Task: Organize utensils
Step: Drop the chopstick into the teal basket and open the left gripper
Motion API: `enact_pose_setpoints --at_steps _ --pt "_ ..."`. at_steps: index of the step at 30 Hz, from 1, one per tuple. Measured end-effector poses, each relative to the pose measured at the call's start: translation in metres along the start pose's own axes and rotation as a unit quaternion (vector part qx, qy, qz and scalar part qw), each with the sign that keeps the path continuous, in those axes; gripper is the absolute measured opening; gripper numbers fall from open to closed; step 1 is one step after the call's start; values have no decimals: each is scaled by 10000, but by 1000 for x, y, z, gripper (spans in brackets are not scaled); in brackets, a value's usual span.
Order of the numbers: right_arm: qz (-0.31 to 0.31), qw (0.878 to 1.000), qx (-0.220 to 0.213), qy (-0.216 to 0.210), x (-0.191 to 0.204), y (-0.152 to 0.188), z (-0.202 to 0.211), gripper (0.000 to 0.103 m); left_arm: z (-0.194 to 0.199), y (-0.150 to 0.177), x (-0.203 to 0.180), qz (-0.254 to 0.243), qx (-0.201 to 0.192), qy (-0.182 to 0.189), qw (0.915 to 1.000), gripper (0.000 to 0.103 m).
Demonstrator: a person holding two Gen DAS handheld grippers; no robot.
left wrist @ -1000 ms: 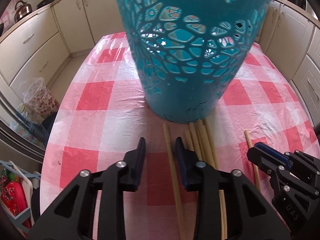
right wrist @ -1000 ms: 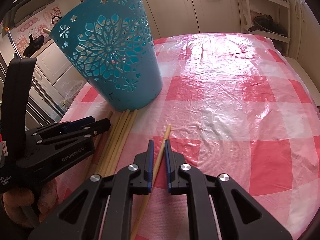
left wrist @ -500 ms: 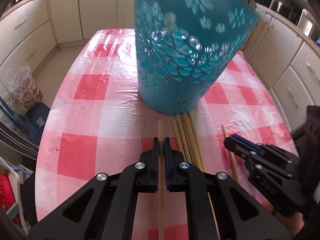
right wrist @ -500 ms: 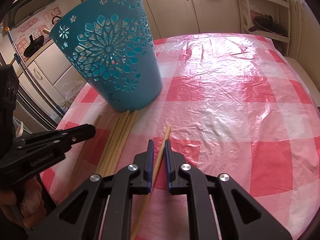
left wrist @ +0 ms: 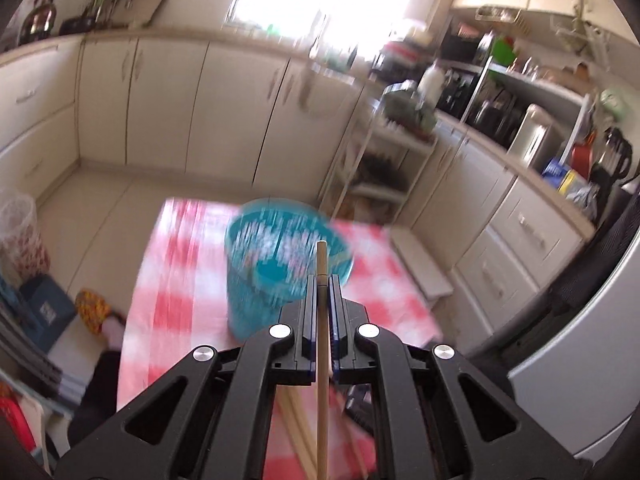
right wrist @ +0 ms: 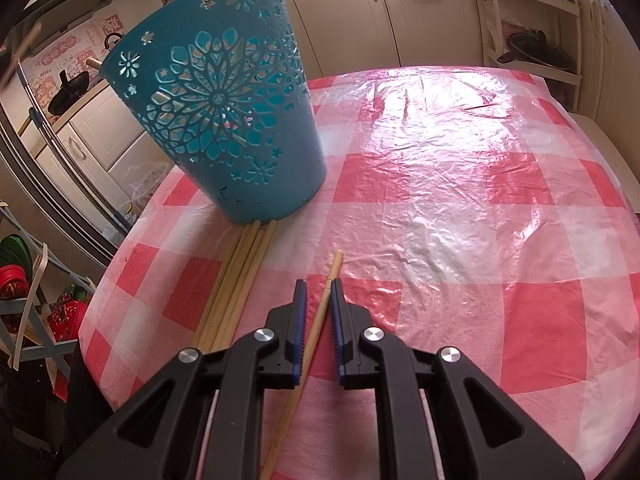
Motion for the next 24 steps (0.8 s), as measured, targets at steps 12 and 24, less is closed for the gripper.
enact_pose_setpoints --at_steps 12,24 --pt "-41 9999 -3 -160 -1 -2 0 17 -48 -110 -2 157 -1706 -1109 9790 5" --pt "-149 9994 5 -325 -8 -2 2 19 -120 -87 4 -25 -1541 -1797 9716 5"
Point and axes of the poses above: each gripper's, at about its wrist camera, not at the fingertips, and z roughly against the way its jaws point, x to its left, y to its underside, the point moved 1 cm from there along -z, roughly the way its jaws point, and after that the axes turned 2 degrees about x, right-handed, at the moved point
